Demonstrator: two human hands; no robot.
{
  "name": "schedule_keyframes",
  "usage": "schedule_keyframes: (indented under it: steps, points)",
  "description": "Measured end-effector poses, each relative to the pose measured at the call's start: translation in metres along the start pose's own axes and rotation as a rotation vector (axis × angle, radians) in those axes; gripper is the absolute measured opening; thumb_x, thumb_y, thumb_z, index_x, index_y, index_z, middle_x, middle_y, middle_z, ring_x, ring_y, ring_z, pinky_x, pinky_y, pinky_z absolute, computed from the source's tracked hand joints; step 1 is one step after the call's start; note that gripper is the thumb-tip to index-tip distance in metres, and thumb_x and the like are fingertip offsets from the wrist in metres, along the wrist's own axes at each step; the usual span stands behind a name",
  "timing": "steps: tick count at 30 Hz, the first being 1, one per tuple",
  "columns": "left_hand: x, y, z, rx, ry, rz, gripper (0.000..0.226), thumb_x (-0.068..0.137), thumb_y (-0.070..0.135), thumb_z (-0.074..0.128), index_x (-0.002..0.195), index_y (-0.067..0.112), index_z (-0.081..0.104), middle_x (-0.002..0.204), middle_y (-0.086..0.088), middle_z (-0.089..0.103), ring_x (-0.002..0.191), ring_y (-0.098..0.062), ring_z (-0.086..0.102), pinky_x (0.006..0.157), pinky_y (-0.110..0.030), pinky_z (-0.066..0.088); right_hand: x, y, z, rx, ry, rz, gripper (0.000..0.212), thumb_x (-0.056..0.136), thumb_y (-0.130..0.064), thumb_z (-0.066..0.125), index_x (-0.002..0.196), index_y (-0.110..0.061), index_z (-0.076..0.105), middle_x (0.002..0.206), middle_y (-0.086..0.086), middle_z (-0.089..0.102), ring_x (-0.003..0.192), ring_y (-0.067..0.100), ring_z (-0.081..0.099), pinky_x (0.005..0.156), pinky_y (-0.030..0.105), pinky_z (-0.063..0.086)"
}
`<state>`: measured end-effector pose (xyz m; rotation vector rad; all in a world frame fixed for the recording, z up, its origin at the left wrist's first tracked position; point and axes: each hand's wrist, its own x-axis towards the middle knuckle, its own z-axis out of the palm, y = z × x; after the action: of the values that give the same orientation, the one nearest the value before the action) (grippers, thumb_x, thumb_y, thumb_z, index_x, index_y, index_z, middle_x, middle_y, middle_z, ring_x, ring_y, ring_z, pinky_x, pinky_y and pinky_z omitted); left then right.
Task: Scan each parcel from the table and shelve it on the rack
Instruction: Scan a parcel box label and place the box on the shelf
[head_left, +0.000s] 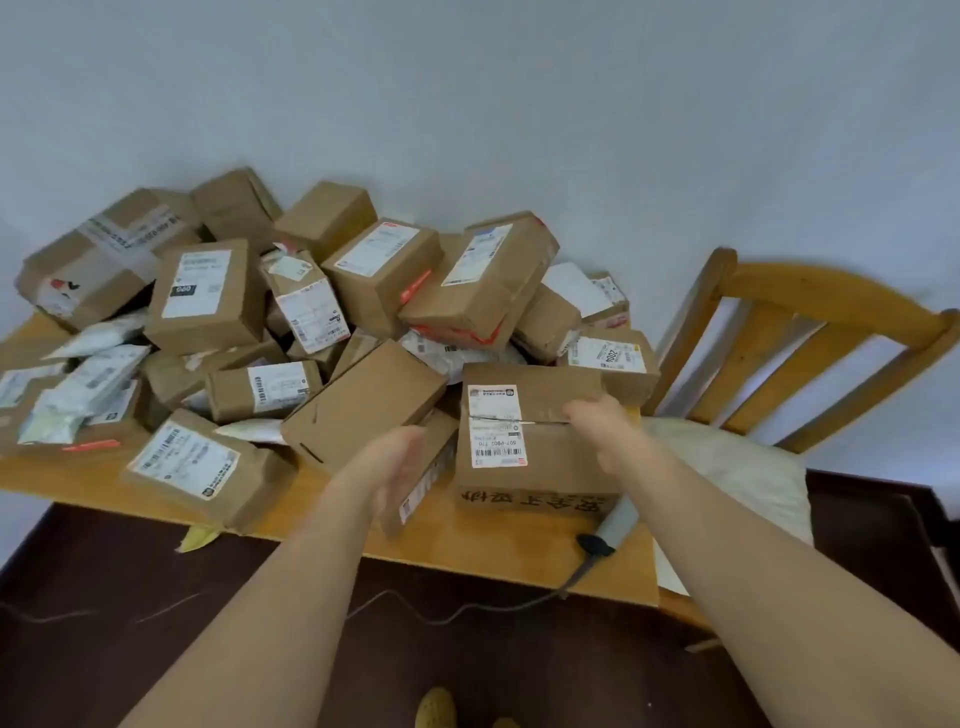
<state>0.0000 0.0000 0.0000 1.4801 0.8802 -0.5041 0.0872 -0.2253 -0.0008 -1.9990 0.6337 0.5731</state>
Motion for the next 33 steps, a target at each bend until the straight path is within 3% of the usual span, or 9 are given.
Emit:
schedule_keyframes:
  steps: [4, 6, 8, 15, 19, 22, 25, 28, 33]
  points:
    - [0.023, 0.004, 0.02, -0.068, -0.074, -0.03, 0.041, 0.101, 0.025, 0.051, 0.138, 0.009, 0.046, 0.133, -0.003, 0.055, 0.123, -0.024, 0.053, 0.094, -0.023, 0.045, 0.027, 0.014, -0.004, -0.013, 0.089, 0.065, 0.067, 0.084, -0.042, 0.061, 0.144, -0.018, 0.042, 0.142, 0.012, 0.046, 0.125, 0.035, 0.046, 0.105, 0.048, 0.043]
    - [0.035, 0.003, 0.028, -0.056, -0.086, -0.032, 0.039, 0.096, 0.028, 0.057, 0.13, 0.009, 0.055, 0.123, -0.002, 0.062, 0.114, -0.021, 0.057, 0.096, -0.026, 0.047, 0.039, 0.023, -0.004, 0.0, 0.086, 0.098, 0.071, 0.08, -0.05, 0.063, 0.142, -0.02, 0.044, 0.14, 0.009, 0.049, 0.124, 0.034, 0.048, 0.105, 0.048, 0.043]
    - [0.049, 0.001, 0.033, -0.024, -0.099, -0.033, 0.039, 0.093, 0.033, 0.059, 0.127, 0.015, 0.06, 0.12, 0.001, 0.065, 0.117, -0.019, 0.055, 0.104, -0.035, 0.04, 0.039, 0.024, -0.005, 0.067, 0.072, 0.099, 0.066, 0.084, -0.046, 0.064, 0.142, -0.02, 0.045, 0.138, 0.007, 0.052, 0.118, 0.031, 0.05, 0.097, 0.041, 0.045]
    - [0.047, 0.011, 0.048, -0.025, -0.128, -0.034, 0.022, 0.098, 0.023, 0.054, 0.117, 0.015, 0.061, 0.107, -0.003, 0.073, 0.098, -0.016, 0.066, 0.076, -0.03, 0.053, 0.043, 0.026, -0.013, 0.17, 0.017, 0.097, 0.047, 0.096, -0.026, 0.057, 0.139, -0.01, 0.046, 0.116, 0.009, 0.057, 0.093, 0.025, 0.053, 0.065, 0.031, 0.042]
    - [0.04, 0.02, 0.045, 0.027, -0.072, -0.002, 0.023, 0.093, 0.022, 0.062, 0.114, 0.012, 0.064, 0.106, -0.003, 0.073, 0.102, -0.02, 0.065, 0.096, -0.039, 0.051, 0.034, 0.017, -0.022, 0.139, 0.077, 0.067, 0.031, 0.095, -0.021, 0.057, 0.123, -0.01, 0.057, 0.115, 0.01, 0.061, 0.097, 0.027, 0.056, 0.077, 0.034, 0.045]
    - [0.034, 0.023, 0.042, 0.041, -0.063, 0.021, 0.027, 0.088, 0.022, 0.066, 0.114, 0.013, 0.063, 0.108, -0.005, 0.073, 0.104, -0.024, 0.066, 0.097, -0.045, 0.051, 0.021, 0.008, -0.031, 0.135, 0.098, 0.036, 0.009, 0.094, -0.017, 0.059, 0.098, -0.011, 0.054, 0.096, 0.005, 0.057, 0.096, 0.026, 0.053, 0.081, 0.035, 0.046]
    - [0.014, 0.028, 0.043, 0.04, -0.06, 0.054, 0.028, 0.09, 0.024, 0.065, 0.115, 0.014, 0.054, 0.108, -0.008, 0.07, 0.1, -0.025, 0.065, 0.089, -0.042, 0.054, 0.006, -0.005, -0.037, 0.11, 0.124, 0.008, 0.027, 0.086, -0.026, 0.062, 0.106, -0.01, 0.052, 0.106, 0.007, 0.057, 0.1, 0.028, 0.055, 0.087, 0.038, 0.05]
    - [-0.013, 0.031, 0.04, 0.056, -0.11, 0.047, 0.043, 0.092, 0.037, 0.063, 0.125, 0.027, 0.039, 0.112, -0.006, 0.059, 0.098, -0.028, 0.059, 0.068, -0.038, 0.052, 0.004, -0.007, -0.046, -0.019, 0.162, 0.002, 0.053, 0.072, -0.039, 0.054, 0.117, -0.012, 0.057, 0.115, 0.011, 0.062, 0.103, 0.032, 0.059, 0.092, 0.046, 0.052]
    - [-0.041, 0.037, 0.032, -0.005, -0.157, 0.034, 0.056, 0.092, 0.045, 0.061, 0.138, 0.038, 0.031, 0.13, -0.009, 0.047, 0.112, -0.041, 0.05, 0.083, -0.072, 0.047, -0.037, -0.024, -0.069, -0.133, 0.08, 0.002, 0.027, 0.094, -0.029, 0.046, 0.109, -0.008, 0.054, 0.101, 0.01, 0.061, 0.091, 0.026, 0.061, 0.084, 0.035, 0.054]
